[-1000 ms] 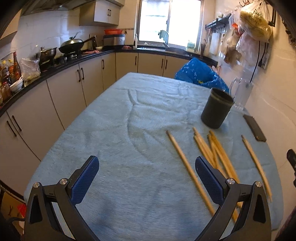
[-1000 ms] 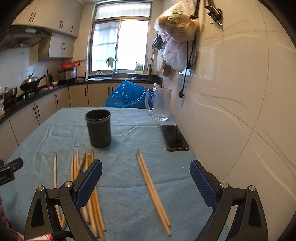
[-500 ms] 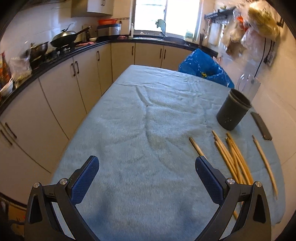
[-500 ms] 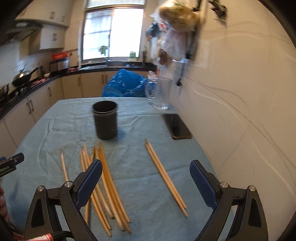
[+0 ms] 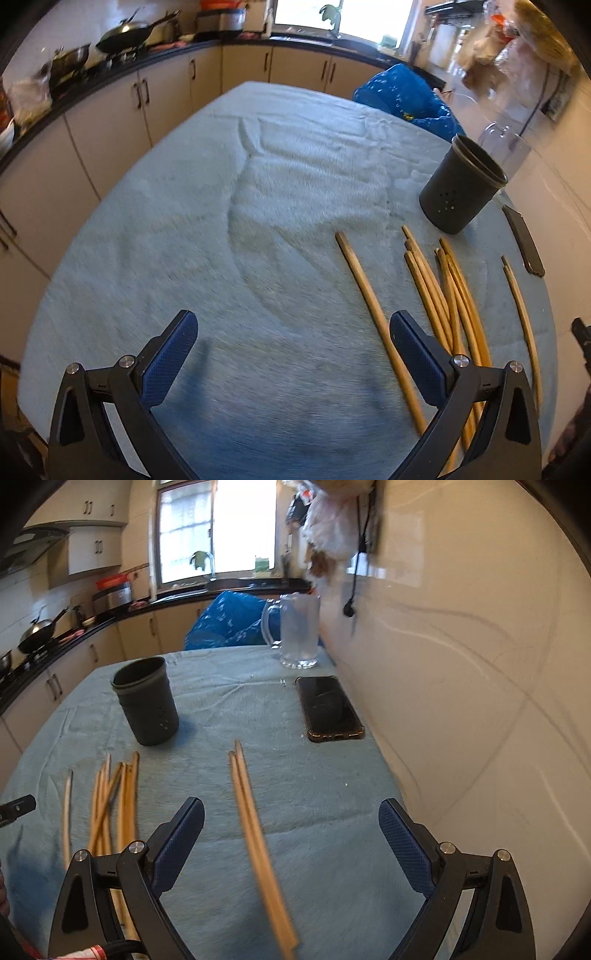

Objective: Organize utensils
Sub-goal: 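Move both open tools toward the scattered wooden chopsticks, then close the left tool on a wooden chopstick while the right tool grasps another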

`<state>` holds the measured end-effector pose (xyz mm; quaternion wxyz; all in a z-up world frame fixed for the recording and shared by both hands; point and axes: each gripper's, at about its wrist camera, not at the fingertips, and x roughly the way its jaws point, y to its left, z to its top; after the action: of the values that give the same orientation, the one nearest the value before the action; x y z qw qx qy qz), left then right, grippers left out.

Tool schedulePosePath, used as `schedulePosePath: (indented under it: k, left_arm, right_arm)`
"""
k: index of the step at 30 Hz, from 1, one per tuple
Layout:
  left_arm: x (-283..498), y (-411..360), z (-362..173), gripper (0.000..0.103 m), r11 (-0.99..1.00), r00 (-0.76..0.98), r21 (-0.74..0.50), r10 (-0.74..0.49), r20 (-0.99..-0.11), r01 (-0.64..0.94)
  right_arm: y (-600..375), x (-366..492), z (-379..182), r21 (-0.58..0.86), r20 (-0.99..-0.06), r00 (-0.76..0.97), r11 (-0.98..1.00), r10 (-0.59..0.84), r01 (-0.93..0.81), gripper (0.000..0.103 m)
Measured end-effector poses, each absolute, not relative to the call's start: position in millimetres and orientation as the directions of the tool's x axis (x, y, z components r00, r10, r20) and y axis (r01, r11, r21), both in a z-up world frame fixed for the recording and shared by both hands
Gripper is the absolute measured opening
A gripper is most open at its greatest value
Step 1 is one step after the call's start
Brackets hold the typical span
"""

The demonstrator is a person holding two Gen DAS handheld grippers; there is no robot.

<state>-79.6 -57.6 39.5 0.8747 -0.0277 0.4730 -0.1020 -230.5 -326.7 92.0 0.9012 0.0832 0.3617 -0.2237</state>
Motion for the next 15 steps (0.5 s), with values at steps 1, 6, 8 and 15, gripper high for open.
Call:
schedulePosePath:
  k: [1,6,8,15]
  left_arm:
    - [-79.4,-61.6,38.2,0.103,0.978,0.525,-0.150,-0.205,-0.826,0.145]
    - [-76.1,-83.6,28.8,0.103,0.984,0.501,-0.095,-0.158,-0.851,0.149]
    - [-73.8,-91.8,24.0,0.103,0.983,0.489,-0.081,-0.154,-0.859,0.166]
    - [-62.1,-113.3,8.4,0.096,0.981,0.484,0.011,-0.086,-0.871,0.195]
  right_arm:
    - [-335.6,-226.5,85.7,0.000,-0.699,0.638,0.892,-0.323,0.451,0.097]
    - [-363.5,-210.4,62.5,0.096,-0.729,0.651,0.911,-0.211,0.402,0.082]
    - [-367.0,-203.5,55.5,0.129,-0.734,0.659,0.919,-0.165,0.374,0.078]
    - [-351.4,-177.4,29.8,0.095,-0.768,0.630,0.953,-0.113,0.286,0.073]
